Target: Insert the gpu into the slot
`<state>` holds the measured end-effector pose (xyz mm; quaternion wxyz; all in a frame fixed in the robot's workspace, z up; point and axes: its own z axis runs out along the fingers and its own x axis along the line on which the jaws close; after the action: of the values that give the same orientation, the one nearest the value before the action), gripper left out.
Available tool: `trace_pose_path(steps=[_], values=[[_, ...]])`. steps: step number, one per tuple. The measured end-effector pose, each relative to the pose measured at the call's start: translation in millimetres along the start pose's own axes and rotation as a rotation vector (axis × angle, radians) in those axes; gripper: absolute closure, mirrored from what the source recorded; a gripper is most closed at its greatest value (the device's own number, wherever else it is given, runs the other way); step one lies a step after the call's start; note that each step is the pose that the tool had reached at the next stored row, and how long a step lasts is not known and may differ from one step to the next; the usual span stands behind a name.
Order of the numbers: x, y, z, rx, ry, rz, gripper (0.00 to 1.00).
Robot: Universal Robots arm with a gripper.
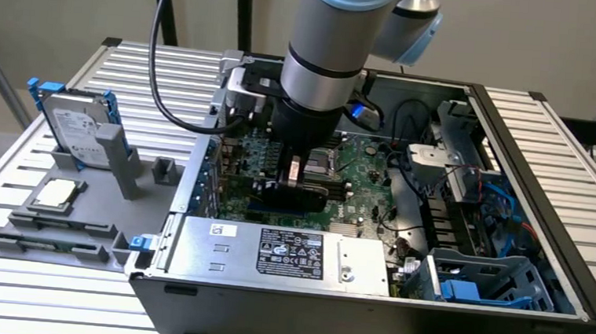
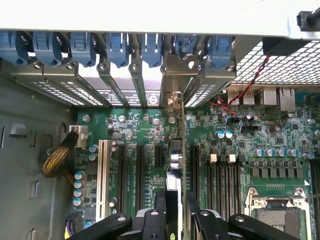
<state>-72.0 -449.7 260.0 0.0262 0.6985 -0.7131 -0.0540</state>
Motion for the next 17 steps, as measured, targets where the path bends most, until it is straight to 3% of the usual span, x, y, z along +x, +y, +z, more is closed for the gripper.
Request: trace_pose_path(steps=[17], values=[[0.8, -0.8, 6.2, -0.0002, -0.0001, 0.000, 0.74]])
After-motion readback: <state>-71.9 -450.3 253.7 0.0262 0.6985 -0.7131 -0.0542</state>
